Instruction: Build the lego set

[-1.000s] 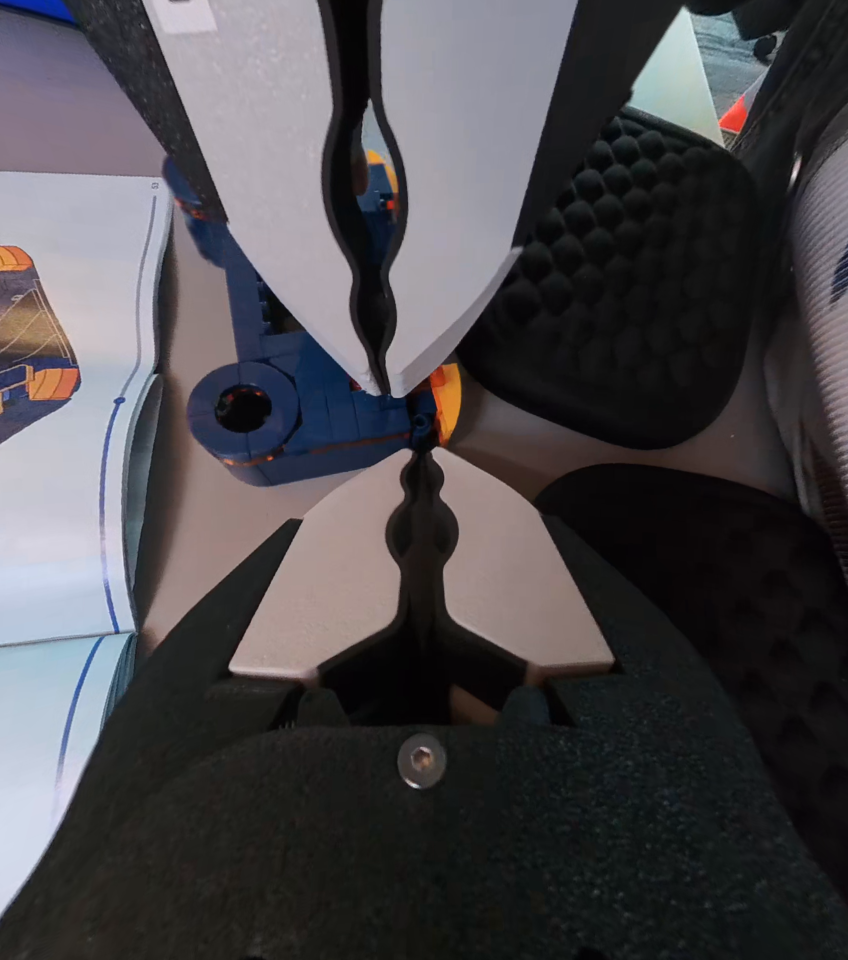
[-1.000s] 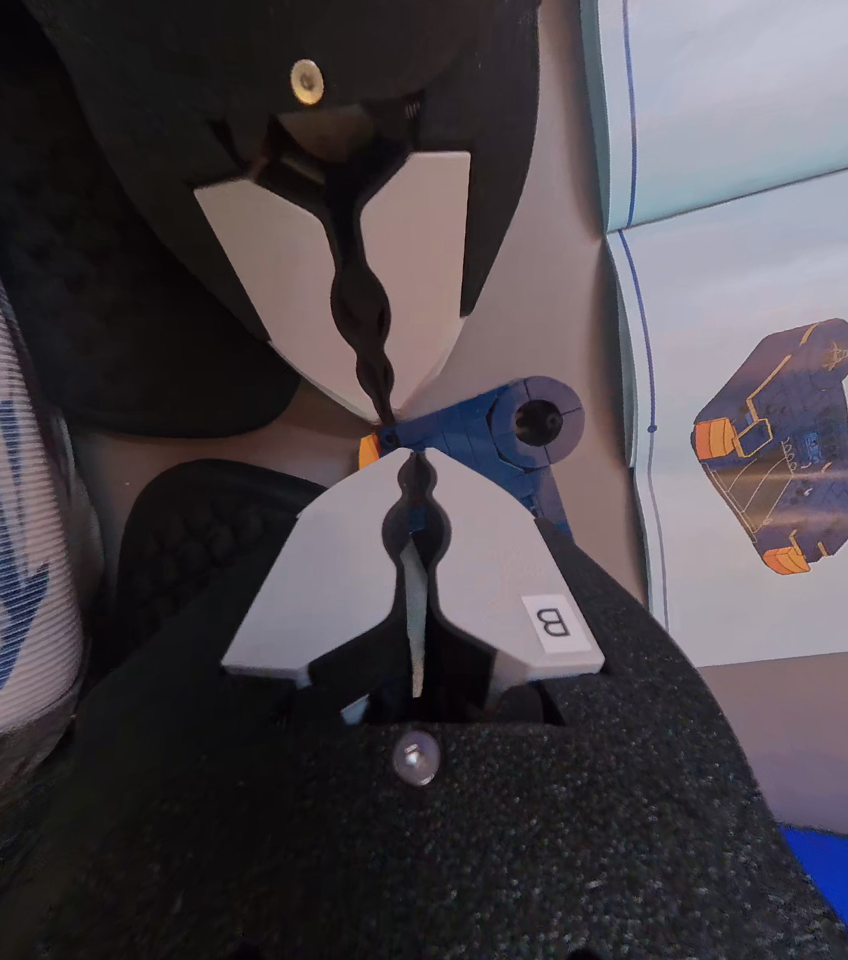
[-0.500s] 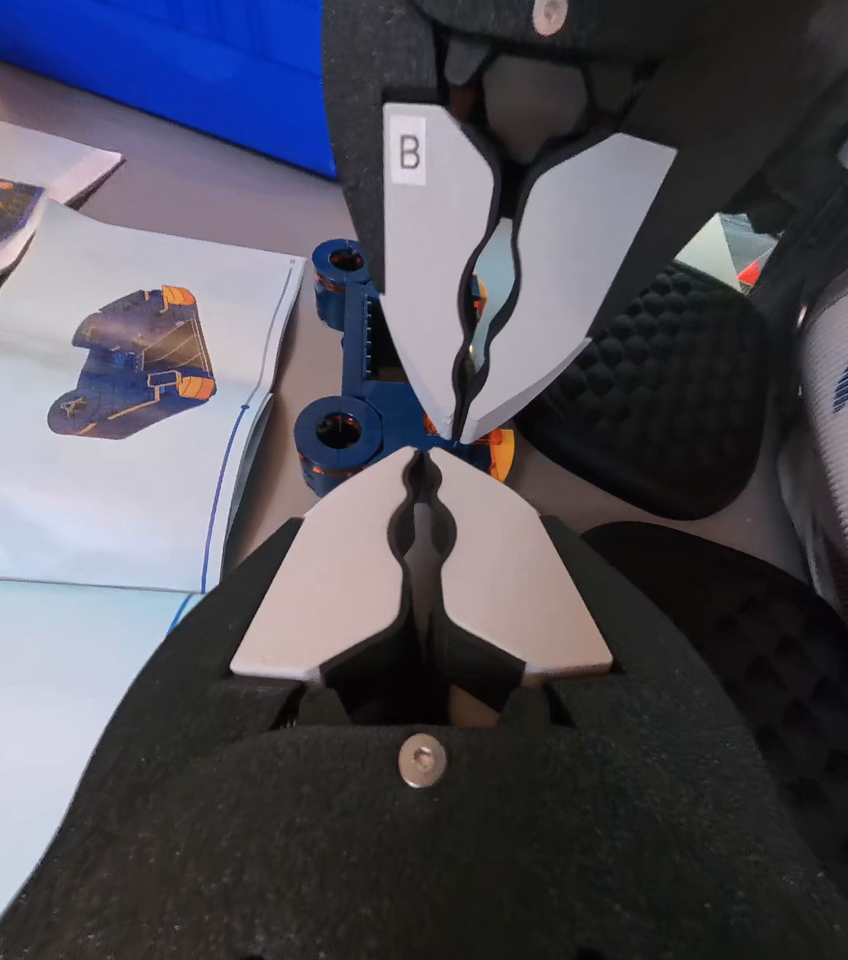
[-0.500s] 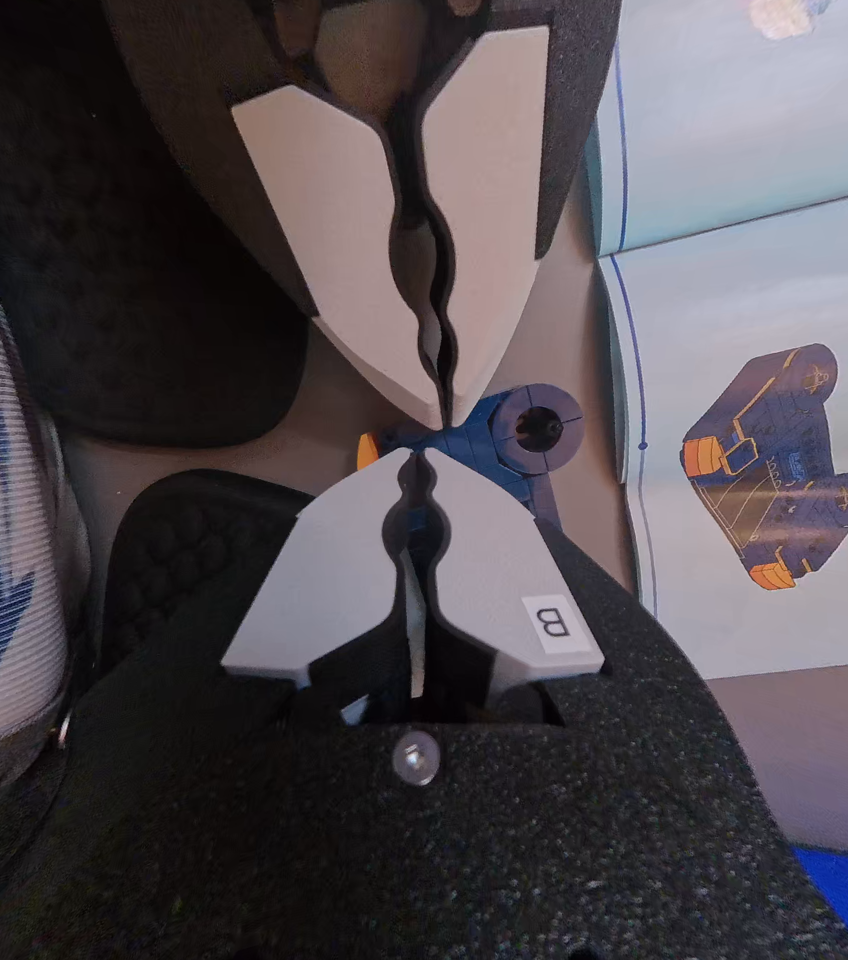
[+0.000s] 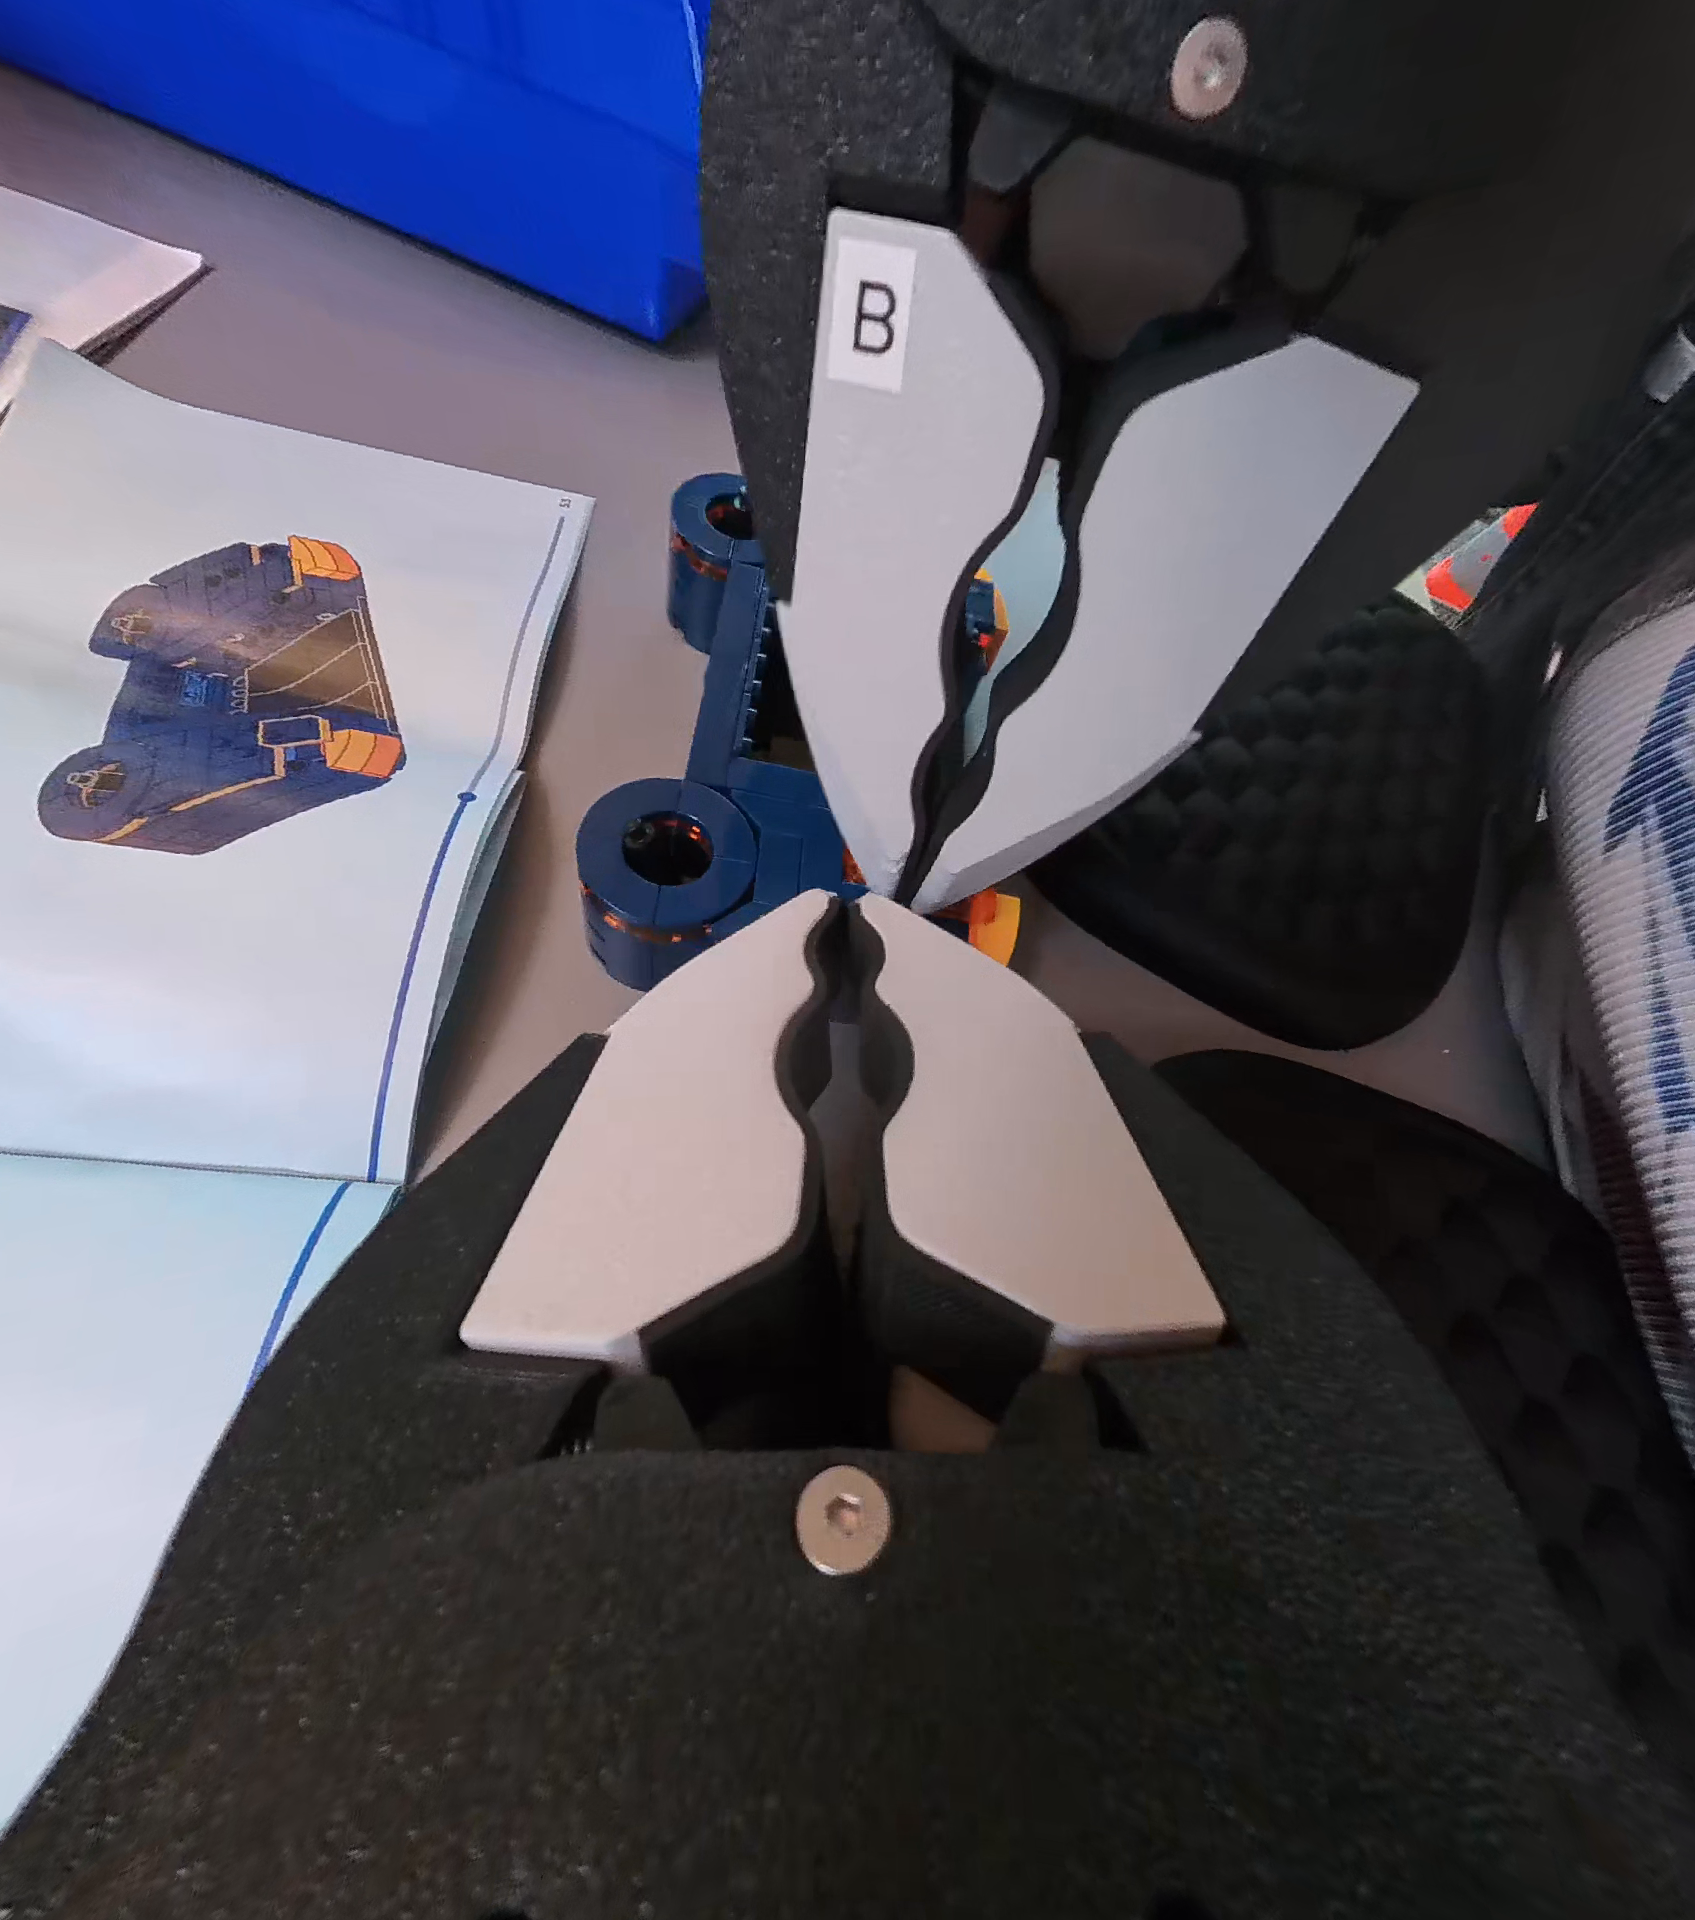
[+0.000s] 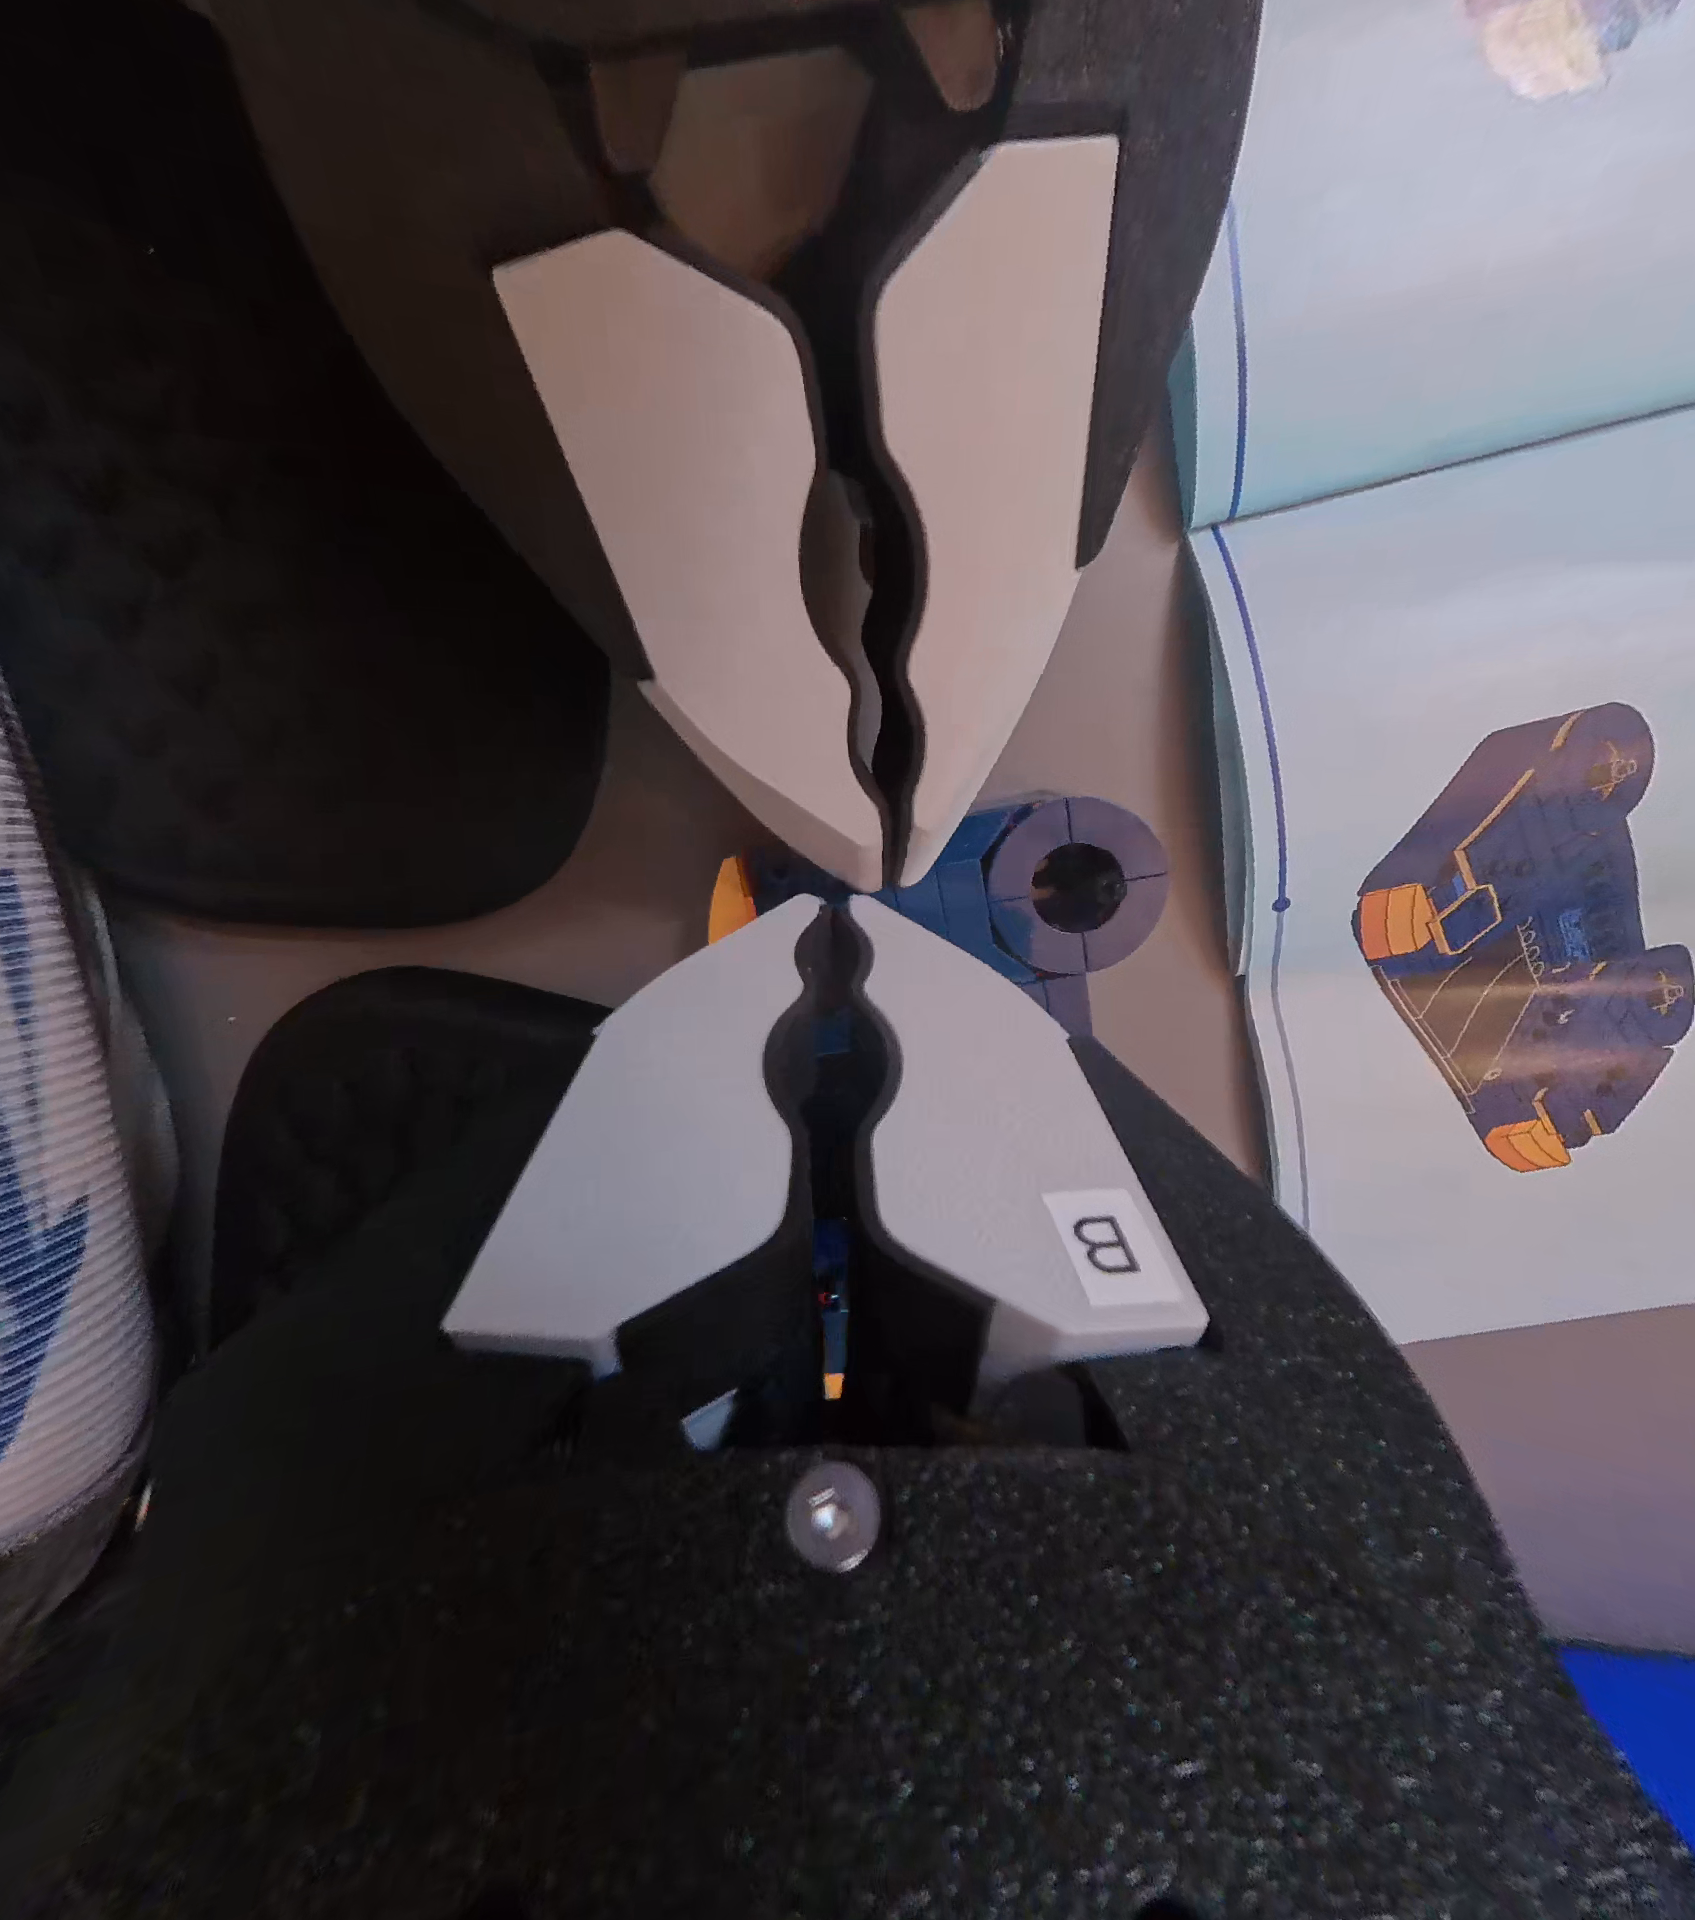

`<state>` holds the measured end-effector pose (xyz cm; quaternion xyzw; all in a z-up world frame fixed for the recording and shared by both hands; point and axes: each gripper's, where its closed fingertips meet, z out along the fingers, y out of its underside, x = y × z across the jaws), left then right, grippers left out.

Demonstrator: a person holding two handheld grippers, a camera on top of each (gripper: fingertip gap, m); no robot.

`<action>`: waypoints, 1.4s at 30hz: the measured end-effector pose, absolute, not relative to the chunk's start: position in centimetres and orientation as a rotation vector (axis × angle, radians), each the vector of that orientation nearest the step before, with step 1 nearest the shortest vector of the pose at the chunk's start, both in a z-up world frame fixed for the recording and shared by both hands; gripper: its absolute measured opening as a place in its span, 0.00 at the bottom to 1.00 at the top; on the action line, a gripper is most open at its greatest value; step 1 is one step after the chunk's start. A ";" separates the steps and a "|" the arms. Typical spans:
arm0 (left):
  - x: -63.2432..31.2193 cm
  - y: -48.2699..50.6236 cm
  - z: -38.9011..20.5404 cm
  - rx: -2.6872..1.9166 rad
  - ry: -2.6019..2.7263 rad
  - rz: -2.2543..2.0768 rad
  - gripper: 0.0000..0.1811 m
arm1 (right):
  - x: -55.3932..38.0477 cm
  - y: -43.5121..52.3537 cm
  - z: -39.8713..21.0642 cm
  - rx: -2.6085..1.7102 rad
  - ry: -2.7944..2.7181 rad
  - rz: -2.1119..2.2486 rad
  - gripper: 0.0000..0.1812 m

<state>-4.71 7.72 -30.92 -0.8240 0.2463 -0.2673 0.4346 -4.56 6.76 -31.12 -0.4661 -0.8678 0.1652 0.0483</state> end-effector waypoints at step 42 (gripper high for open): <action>-7.1 5.1 -28.6 -2.135 0.171 -0.649 0.11 | -0.2 7.6 -26.3 -1.352 -2.132 1.290 0.14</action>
